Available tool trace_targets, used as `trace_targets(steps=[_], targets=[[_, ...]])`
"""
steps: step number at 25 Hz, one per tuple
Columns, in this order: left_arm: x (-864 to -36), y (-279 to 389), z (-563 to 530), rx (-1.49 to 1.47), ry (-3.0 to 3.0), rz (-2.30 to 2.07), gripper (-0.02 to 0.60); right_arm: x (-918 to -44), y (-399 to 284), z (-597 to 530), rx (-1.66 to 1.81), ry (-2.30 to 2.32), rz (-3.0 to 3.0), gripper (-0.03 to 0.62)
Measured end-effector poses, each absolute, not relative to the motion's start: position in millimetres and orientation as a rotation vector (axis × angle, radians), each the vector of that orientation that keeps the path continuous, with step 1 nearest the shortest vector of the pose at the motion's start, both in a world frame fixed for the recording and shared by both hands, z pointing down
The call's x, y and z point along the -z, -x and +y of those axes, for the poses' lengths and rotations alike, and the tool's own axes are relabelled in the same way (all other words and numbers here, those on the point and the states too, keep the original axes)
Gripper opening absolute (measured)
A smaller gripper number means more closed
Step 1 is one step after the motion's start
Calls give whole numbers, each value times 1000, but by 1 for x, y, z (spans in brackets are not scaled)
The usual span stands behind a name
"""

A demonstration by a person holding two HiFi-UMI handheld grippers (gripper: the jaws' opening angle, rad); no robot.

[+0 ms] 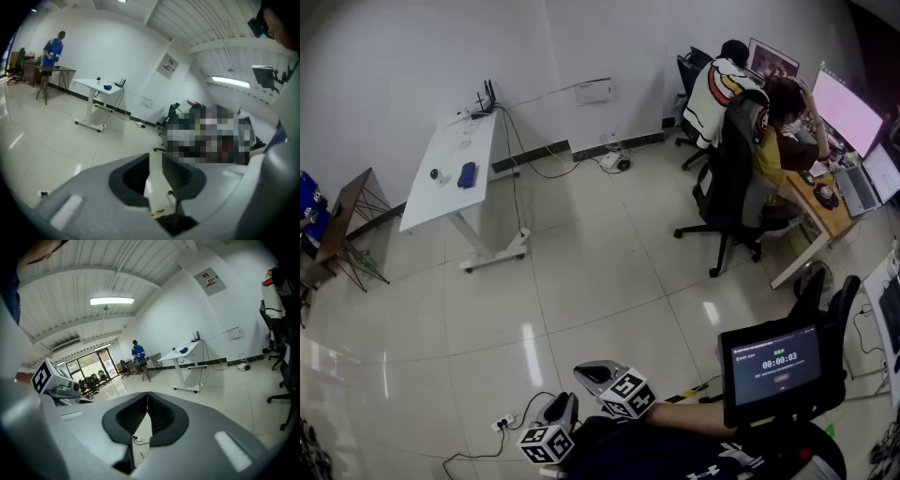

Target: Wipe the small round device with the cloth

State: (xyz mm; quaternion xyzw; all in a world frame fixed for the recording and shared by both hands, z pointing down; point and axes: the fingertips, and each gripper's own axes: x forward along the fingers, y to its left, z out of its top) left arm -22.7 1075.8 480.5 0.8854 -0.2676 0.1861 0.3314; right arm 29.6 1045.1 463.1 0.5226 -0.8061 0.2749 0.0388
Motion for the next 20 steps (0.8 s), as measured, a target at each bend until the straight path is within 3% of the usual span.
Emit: trace_targets(steps=[10,15,20], targets=[[-494,2,1064,-485,-2311,-695,85,-472,-56,1033,-806,-1635,-2458,12],[-482,-36,1007,-469,-2316,-654,86,-458,-98,980,-763,-1691,-2425,12],[-474,-24,937,-445,-2301,-657,84,-454,-88,910,-754,-1690,-2409,12]])
